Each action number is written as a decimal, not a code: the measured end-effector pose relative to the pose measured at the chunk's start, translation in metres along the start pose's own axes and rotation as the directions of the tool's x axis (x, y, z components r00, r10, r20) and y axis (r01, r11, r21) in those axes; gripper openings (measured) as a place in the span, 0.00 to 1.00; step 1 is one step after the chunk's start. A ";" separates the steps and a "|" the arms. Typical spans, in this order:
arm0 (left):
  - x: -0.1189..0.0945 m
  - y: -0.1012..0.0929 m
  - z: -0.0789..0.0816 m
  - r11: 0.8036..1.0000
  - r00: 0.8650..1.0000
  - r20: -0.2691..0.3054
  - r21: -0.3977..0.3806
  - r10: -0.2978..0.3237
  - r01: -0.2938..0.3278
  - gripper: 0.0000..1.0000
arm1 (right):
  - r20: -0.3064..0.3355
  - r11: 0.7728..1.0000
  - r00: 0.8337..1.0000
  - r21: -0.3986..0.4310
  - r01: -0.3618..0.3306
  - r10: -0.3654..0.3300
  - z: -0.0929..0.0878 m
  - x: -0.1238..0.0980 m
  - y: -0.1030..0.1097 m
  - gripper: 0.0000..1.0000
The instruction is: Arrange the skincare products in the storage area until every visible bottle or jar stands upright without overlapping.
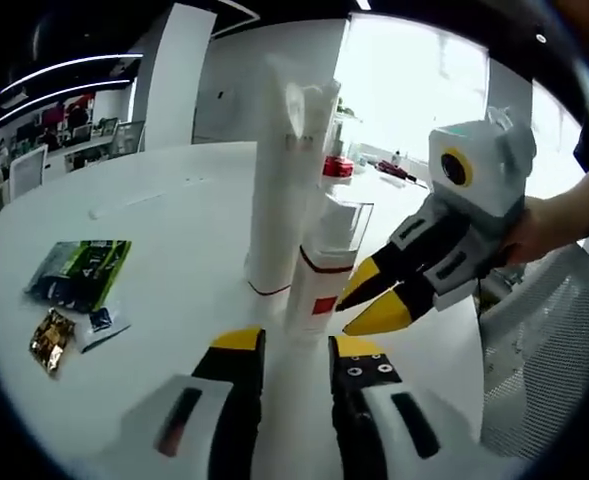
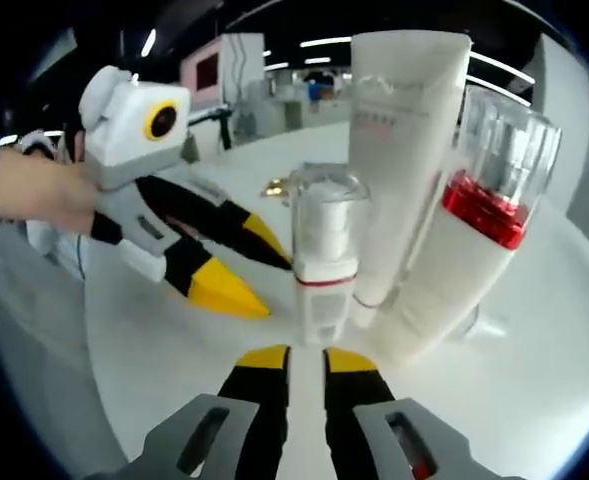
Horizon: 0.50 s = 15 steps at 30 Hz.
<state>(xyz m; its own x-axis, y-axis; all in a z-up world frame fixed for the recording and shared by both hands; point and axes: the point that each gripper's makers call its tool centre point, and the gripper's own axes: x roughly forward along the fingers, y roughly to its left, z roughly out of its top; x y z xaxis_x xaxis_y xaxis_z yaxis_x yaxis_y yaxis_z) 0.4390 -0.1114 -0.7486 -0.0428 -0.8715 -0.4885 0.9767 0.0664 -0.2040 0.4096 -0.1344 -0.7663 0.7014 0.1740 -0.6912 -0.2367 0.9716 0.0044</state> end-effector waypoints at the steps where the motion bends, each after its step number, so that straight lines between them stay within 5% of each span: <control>1: 0.001 0.000 0.000 1.000 1.000 0.001 0.000 -0.001 0.001 0.18 | 0.001 1.000 1.000 -0.005 0.002 -0.002 0.001 0.000 -0.001 0.04; 15: 0.012 -0.007 0.002 0.999 0.999 0.000 0.004 -0.035 0.035 0.17 | -0.003 0.999 1.000 -0.038 -0.017 0.017 0.003 0.004 -0.001 0.03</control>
<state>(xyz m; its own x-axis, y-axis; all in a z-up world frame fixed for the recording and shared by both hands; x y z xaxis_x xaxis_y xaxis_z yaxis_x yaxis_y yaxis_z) 0.4318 -0.1231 -0.7516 -0.0772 -0.8732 -0.4812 0.9755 0.0336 -0.2175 0.4148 -0.1341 -0.7669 0.6956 0.1900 -0.6929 -0.2736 0.9618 -0.0110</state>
